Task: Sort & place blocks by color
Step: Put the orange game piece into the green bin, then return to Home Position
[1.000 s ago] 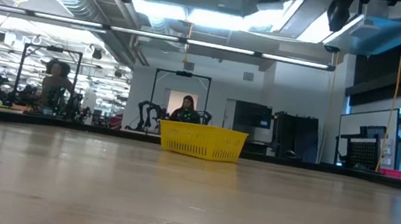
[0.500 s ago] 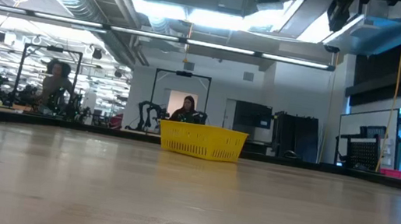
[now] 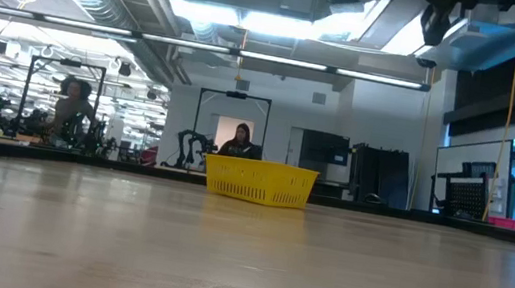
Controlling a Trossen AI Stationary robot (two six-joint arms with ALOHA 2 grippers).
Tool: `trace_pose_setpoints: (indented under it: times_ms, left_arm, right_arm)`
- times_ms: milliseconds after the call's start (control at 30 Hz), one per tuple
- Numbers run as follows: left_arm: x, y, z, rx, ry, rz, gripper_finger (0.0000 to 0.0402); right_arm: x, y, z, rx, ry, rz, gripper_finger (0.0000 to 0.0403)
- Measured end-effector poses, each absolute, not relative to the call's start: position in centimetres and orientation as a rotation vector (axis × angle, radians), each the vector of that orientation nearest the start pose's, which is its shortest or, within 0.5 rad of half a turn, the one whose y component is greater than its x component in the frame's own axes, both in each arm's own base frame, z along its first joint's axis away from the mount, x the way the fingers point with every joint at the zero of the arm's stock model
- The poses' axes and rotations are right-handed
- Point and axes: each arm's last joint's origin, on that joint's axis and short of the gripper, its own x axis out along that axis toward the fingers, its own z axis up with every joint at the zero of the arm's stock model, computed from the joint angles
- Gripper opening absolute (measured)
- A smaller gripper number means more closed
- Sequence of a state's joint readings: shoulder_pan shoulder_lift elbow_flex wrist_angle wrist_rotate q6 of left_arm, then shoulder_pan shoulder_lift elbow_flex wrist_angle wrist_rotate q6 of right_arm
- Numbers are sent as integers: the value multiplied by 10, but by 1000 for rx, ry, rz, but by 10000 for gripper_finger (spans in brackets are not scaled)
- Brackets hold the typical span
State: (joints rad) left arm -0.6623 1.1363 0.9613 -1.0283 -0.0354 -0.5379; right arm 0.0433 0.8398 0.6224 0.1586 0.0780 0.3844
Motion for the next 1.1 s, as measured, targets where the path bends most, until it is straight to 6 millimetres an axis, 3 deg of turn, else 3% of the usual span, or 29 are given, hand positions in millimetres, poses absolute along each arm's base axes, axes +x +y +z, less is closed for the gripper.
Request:
trace_pose_setpoints:
  times_ms: [200,467,767,1100]
  left_arm:
    - [142,-148,232,75,1336,-315,129]
    - [147,-167,195,32,1395,-407,129]
    - [151,-173,181,74,1432,-402,162]
    - [151,-173,181,63,1448,-421,173]
  right_arm:
    - [192,6,299,380,59,-47,0]
    - [192,6,299,384,59,-47,0]
    - [192,6,299,383,59,-47,0]
    - [192,6,299,382,63,-48,0]
